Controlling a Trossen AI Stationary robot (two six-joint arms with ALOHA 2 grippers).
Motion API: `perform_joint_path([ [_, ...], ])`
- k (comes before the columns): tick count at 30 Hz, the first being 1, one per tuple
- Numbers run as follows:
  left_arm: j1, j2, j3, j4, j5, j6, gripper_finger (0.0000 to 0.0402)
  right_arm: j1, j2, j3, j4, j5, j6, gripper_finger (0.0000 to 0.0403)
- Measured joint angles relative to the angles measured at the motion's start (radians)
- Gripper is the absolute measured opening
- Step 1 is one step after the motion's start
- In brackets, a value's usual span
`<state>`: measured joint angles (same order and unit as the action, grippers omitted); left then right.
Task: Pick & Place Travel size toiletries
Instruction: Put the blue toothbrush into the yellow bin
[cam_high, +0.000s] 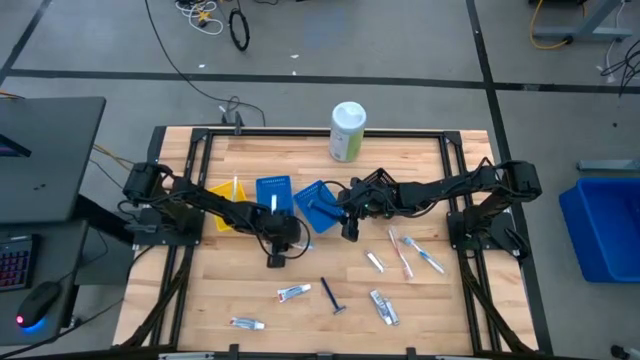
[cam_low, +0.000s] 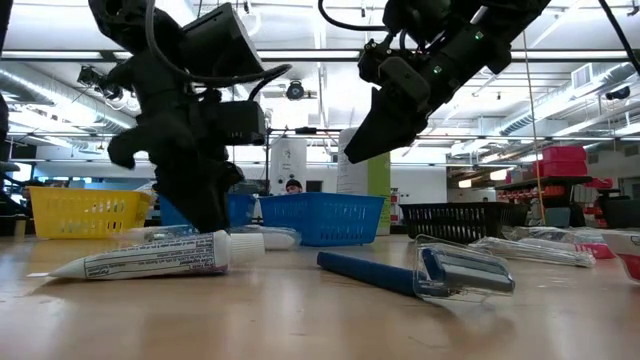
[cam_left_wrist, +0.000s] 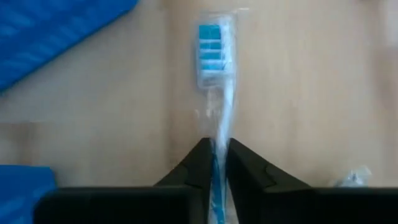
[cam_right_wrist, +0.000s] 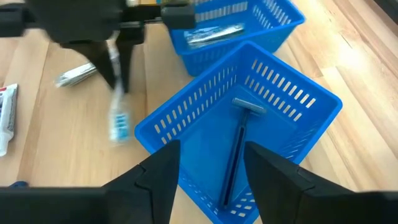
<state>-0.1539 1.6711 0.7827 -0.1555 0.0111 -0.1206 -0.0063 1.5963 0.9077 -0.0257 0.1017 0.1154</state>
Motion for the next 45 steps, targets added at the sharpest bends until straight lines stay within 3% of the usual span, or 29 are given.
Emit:
perform_joint_path([
  [5, -0.032, 0.000, 0.040, 0.003, -0.004, -0.007, 0.0029, 0.000, 0.000, 0.000, 0.000, 0.000, 0.000, 0.0183],
  [8, -0.053, 0.000, 0.072, -0.023, -0.049, -0.007, 0.0043, 0.000, 0.000, 0.000, 0.000, 0.000, 0.000, 0.0186],
  [20, -0.103, -0.020, 0.369, -0.558, -0.292, -0.106, 0.0029, 0.000, 0.000, 0.000, 0.000, 0.000, 0.000, 0.0210],
  [27, -0.093, -0.219, 0.399, -0.727, -0.369, -0.196, 0.0036, 0.000, 0.000, 0.000, -0.050, -0.001, 0.000, 0.0219],
  [31, -0.073, -0.373, 0.399, -0.869, -0.543, -0.403, 0.0031, 0.000, 0.000, 0.000, -0.054, -0.001, 0.000, 0.0222],
  [35, -0.060, -0.507, 0.329, -0.966, -0.689, -0.671, 0.0043, 0.000, 0.000, 0.000, -0.052, -0.001, 0.000, 0.0219],
  [41, -0.032, -0.679, 0.084, -0.972, -0.729, -1.046, 0.0037, 0.000, 0.000, 0.000, -0.036, -0.001, 0.000, 0.0206],
  [45, -0.011, -0.732, -0.099, -0.883, -0.807, -1.165, 0.0039, 0.000, 0.000, 0.000, -0.036, 0.000, 0.000, 0.0198],
])
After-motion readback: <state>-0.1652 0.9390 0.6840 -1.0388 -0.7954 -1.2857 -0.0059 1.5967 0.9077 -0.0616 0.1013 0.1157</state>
